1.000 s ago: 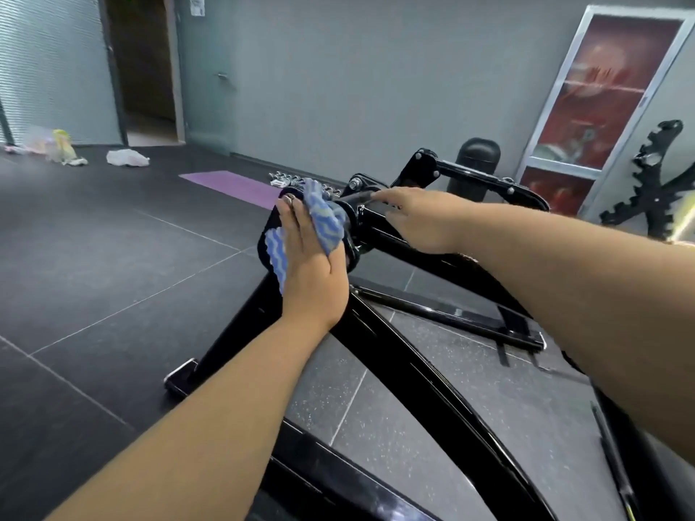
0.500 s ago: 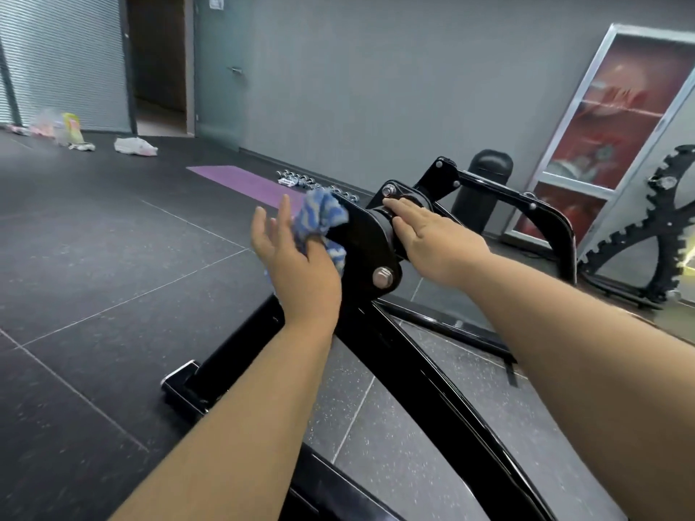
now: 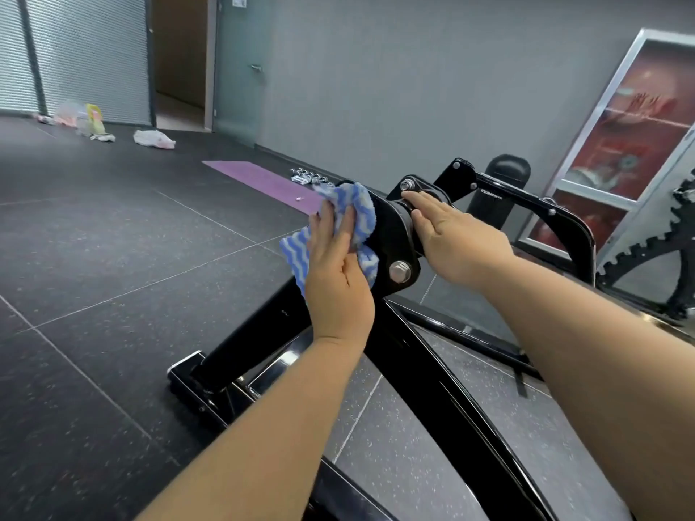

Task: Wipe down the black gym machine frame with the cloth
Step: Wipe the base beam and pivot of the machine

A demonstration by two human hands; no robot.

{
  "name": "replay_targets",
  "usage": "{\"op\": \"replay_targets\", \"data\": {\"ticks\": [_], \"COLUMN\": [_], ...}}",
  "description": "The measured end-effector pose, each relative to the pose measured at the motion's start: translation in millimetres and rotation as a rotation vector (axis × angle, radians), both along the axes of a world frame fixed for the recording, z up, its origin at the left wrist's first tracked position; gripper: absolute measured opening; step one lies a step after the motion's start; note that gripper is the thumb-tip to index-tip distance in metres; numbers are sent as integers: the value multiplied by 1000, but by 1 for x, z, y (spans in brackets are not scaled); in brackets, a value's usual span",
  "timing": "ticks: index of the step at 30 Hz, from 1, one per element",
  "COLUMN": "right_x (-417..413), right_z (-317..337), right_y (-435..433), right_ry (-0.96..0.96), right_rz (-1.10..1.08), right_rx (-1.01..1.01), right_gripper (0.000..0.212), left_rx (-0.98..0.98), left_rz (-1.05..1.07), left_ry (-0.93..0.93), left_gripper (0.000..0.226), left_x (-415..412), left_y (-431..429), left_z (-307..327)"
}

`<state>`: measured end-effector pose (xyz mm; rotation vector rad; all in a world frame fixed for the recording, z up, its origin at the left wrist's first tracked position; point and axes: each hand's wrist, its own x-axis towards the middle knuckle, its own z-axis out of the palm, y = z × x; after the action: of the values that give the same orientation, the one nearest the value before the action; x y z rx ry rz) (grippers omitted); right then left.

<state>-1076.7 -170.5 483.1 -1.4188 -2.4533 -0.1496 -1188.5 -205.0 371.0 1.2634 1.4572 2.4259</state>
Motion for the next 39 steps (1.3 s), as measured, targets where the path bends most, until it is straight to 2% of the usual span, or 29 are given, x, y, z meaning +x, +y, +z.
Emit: {"op": "replay_targets", "data": {"ticks": [3,9,11,14,16,20,23,27,29,33,35,36,39], "right_x": [1,1,1,1,0,0,1,0,0,0,1,1,1], "right_z": [0,-3,-4,-4,-4,-6,-7,-9,-10,-10,-10,-10,-11], "right_y": [3,4,5,5,4,4,4,3,4,3,2,2,3], "right_ry": [8,21,25,18,19,32,38,32,34,33,33,33,36], "right_rz": [-1,6,-3,-7,-4,-2,-8,-9,-17,-12,-14,-15,-20], "right_rx": [-19,9,28,39,45,49,65,108,115,111,111,110,124], "right_gripper": [44,43,43,44,43,41,41,40,41,42,42,42,41], "left_rx": [-95,-204,-217,-140,-127,-126,-134,-79,-75,-116,-103,-86,-53], "left_rz": [-14,23,21,21,27,46,41,-5,24,-9,-12,-2,14], "left_ry": [-351,-625,-543,-185,-81,-214,-278,5,42,-360,-434,-380,-54], "left_gripper": [47,38,40,52,54,53,57,53,53,49,52,53,52], "left_x": [15,-30,-23,21,24,-12,-3,27,9,-29,-17,-5,19], "left_y": [0,26,20,-5,-5,23,21,-5,4,31,27,20,3], "left_z": [-11,10,2,-17,-17,4,-3,-25,-17,9,1,-8,-24]}}
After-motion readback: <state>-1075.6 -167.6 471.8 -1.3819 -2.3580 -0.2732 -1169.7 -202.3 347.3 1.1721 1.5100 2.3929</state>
